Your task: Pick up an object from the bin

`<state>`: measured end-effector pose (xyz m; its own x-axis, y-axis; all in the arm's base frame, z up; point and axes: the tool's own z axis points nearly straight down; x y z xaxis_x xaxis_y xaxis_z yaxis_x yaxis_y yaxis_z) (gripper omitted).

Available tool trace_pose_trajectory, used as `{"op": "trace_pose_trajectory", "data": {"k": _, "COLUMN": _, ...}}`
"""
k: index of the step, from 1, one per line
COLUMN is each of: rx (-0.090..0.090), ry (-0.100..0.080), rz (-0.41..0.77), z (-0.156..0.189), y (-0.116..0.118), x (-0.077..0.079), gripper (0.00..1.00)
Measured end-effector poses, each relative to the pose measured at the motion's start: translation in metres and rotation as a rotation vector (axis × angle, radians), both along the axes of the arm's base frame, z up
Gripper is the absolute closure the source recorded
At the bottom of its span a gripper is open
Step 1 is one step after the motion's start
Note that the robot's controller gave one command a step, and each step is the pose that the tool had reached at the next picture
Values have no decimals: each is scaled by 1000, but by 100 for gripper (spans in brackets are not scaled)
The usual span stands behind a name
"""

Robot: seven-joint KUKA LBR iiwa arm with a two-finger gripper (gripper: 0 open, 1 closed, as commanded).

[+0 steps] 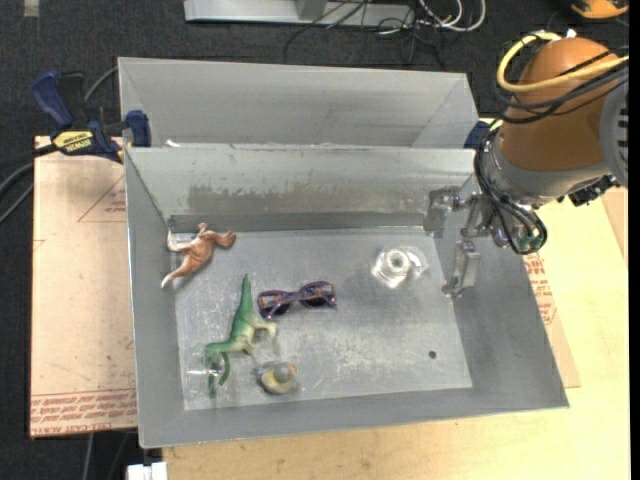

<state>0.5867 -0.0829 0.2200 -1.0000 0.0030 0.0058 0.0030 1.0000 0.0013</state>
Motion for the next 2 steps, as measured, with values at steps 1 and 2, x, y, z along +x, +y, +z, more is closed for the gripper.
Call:
{"op": "trace_pose_trajectory", "data": {"k": 1, "rx": -1, "ry": -8, "rz": 3, "z": 5, "y": 1, "x": 2, "gripper": 0}}
{"op": "trace_pose_trajectory", "data": {"k": 2, "rx": 0, "ry": -10, "rz": 163, "z": -128, "y": -4, "x": 53, "gripper": 0}}
